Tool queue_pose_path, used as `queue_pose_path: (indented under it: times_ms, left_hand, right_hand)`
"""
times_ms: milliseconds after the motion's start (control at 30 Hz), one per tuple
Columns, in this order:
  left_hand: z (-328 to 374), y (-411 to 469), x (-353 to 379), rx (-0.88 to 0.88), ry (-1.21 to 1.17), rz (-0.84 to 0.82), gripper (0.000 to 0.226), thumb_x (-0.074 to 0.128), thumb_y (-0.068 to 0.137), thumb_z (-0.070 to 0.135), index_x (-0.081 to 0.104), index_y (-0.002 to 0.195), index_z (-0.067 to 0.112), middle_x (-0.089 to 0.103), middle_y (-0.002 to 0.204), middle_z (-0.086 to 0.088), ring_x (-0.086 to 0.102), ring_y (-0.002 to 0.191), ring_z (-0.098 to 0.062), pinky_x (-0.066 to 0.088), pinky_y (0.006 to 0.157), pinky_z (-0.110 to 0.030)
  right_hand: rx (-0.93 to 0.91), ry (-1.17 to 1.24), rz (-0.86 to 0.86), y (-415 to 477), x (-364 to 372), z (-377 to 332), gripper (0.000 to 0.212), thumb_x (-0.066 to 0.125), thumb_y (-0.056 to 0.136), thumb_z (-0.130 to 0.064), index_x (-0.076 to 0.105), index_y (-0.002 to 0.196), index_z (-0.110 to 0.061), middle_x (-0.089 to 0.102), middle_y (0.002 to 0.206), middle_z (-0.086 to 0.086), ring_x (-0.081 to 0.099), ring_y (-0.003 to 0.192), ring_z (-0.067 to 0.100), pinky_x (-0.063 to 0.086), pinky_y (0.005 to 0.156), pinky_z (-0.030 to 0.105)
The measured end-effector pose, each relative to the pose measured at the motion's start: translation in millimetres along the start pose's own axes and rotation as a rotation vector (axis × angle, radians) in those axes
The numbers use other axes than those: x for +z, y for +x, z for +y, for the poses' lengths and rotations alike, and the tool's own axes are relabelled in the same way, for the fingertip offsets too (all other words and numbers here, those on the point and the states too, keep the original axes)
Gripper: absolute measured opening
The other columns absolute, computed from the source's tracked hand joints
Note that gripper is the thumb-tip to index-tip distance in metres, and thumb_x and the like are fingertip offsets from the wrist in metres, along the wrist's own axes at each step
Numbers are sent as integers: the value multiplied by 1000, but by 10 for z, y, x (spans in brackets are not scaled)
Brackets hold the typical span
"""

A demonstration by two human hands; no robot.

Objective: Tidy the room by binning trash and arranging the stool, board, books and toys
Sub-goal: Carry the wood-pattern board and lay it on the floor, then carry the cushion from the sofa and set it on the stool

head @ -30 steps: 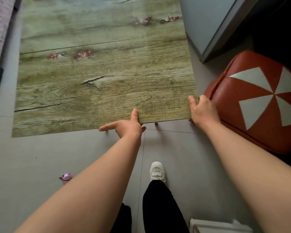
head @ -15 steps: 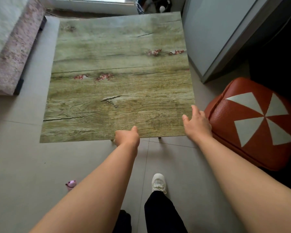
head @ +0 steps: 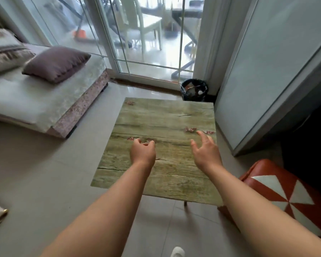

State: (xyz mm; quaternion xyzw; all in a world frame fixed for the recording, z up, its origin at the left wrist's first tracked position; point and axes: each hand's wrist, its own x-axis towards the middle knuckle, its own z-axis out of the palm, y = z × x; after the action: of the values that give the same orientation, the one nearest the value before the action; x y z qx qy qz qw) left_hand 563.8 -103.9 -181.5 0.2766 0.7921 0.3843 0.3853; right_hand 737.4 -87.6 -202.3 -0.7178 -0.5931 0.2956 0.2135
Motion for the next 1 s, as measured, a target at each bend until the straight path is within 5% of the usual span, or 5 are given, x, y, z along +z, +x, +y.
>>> queue_pose_path:
  times_ms: [300, 500, 1000]
  left_hand:
    - [953, -316, -1241, 373, -9, 143, 46, 59, 92, 18, 48, 135, 8, 63, 118, -9, 60, 103, -20, 46, 89, -28]
    - [1268, -321, -2031, 618, 65, 232, 42, 59, 92, 20, 51, 132, 9, 60, 105, 2, 58, 94, -11, 52, 88, -30]
    - [877, 1123, -4228, 470, -87, 405, 43, 61, 90, 14, 51, 132, 7, 60, 101, -1, 58, 91, -13, 45, 81, -20]
  right_hand:
    - [-391, 91, 87, -104, -464, -1533, 48, 48, 95, -41, 42, 140, -25, 46, 142, 4, 42, 130, 24, 36, 107, 48]
    - [-643, 90, 126, -246, -356, -2376, 49, 53, 94, -39, 45, 139, -21, 50, 139, 4, 43, 130, 25, 37, 106, 50]
    - [-762, 123, -10, -311, 1219, -4459, 49, 52, 94, -39, 45, 139, -24, 49, 142, 3, 43, 131, 24, 39, 106, 46]
